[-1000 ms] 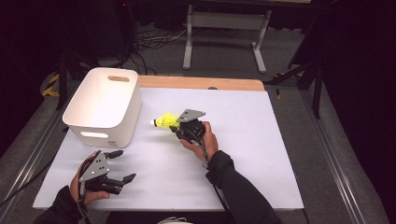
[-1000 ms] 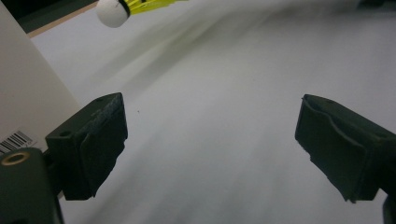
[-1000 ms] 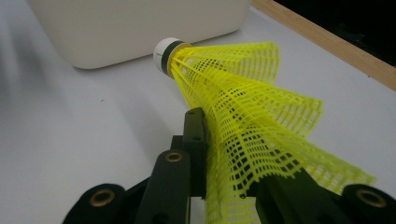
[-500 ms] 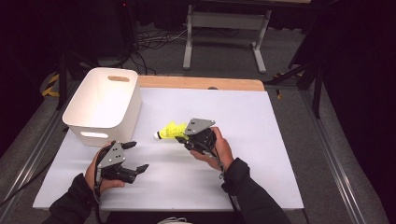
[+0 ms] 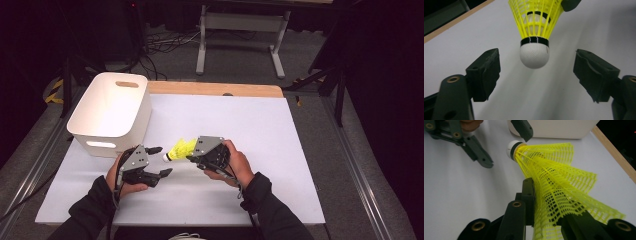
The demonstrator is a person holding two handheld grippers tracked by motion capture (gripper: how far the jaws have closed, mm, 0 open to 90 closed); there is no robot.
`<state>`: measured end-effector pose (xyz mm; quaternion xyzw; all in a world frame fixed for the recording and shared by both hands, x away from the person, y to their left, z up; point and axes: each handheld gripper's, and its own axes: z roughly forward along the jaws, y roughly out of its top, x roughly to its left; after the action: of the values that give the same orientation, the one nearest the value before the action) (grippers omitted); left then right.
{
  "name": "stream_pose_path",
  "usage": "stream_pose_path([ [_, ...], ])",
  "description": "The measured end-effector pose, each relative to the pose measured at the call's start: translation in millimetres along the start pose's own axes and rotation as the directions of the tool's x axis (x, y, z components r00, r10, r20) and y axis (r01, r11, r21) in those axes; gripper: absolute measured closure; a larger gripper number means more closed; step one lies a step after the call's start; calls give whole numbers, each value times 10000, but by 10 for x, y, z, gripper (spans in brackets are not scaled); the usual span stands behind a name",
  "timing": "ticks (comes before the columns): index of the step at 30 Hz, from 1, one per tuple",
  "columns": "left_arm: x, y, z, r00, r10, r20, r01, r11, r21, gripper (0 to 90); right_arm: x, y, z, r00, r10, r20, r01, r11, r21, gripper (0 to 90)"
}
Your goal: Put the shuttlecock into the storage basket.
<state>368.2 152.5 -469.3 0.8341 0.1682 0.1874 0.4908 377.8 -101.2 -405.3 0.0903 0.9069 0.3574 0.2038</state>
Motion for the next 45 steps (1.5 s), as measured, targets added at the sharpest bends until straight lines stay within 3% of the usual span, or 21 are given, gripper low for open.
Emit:
stream_pose_path([
  [3,16,31,38,10000,15,53,-15,10000,90,326,17,20,12,9994,-317,99,313,9990,305,793],
  [8,28,60,129,9994,11,335,-22,9995,330,377,36,76,24,9977,-678,-26,679,9956,642,792],
  [13,21,92,225,9986,196,493,-229,9974,677,462,75,160,69,9919,-1270,-55,1267,9845,1211,790],
  [15,29,97,243,9983,152,557,-188,9977,646,457,91,194,80,9831,-1816,-226,1829,9700,1600,789],
  [18,23,103,270,9990,250,373,-278,9966,770,463,120,227,117,9836,-1777,-306,1803,9678,1755,783],
  [26,44,95,301,9991,213,370,-245,9959,872,469,153,313,198,9705,-2350,-544,2411,9519,1891,769],
  [32,57,105,338,9985,340,426,-381,9944,985,480,144,356,213,9779,-1971,-692,2061,9646,1647,759],
  [33,53,106,339,9985,277,468,-318,9953,910,485,133,371,204,9757,-2003,-884,2126,9635,1625,755],
  [38,52,124,312,9987,204,466,-223,9988,425,528,96,467,140,9821,-1420,-1237,1546,9830,988,722],
  [39,52,124,312,9987,204,466,-223,9988,425,531,96,467,140,9821,-1420,-1237,1546,9830,988,722],
  [42,51,130,269,9991,35,428,-31,10000,-92,538,58,509,113,9836,-999,-1504,1083,9929,489,690],
  [45,55,129,248,9993,-93,357,105,9994,-333,542,59,527,94,9845,-1000,-1440,1074,9932,441,667],
])
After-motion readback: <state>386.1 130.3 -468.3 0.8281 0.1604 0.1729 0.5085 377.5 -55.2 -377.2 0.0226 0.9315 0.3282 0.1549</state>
